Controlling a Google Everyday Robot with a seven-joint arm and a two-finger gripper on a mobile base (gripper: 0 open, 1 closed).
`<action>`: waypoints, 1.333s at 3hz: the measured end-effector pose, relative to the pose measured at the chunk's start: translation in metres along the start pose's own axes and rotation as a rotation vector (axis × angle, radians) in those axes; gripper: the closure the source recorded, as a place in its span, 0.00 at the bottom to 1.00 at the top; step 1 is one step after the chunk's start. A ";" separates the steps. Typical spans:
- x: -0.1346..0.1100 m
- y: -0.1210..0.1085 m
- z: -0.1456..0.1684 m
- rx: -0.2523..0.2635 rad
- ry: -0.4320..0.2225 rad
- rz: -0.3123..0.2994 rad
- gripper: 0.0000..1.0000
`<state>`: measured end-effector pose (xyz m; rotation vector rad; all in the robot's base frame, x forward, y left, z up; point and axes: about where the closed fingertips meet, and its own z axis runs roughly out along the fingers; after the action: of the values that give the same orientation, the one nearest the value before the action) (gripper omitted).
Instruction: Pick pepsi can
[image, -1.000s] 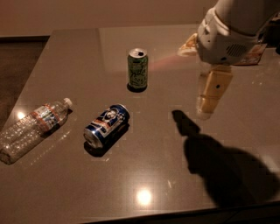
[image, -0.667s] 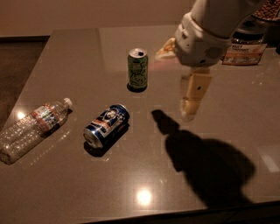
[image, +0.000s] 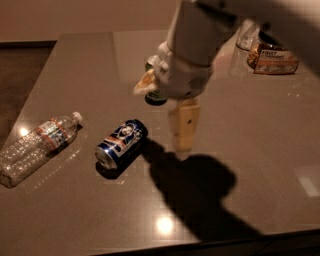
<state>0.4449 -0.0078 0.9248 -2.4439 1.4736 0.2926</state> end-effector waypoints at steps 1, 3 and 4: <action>-0.026 0.001 0.032 -0.069 0.013 -0.085 0.00; -0.044 -0.002 0.078 -0.166 0.077 -0.159 0.00; -0.041 -0.009 0.086 -0.178 0.105 -0.150 0.18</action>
Offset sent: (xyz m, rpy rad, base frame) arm -0.0324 0.0735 -0.0727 -0.1772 0.0814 0.2520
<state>0.4314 0.0592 0.8572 -2.7336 1.3462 0.2792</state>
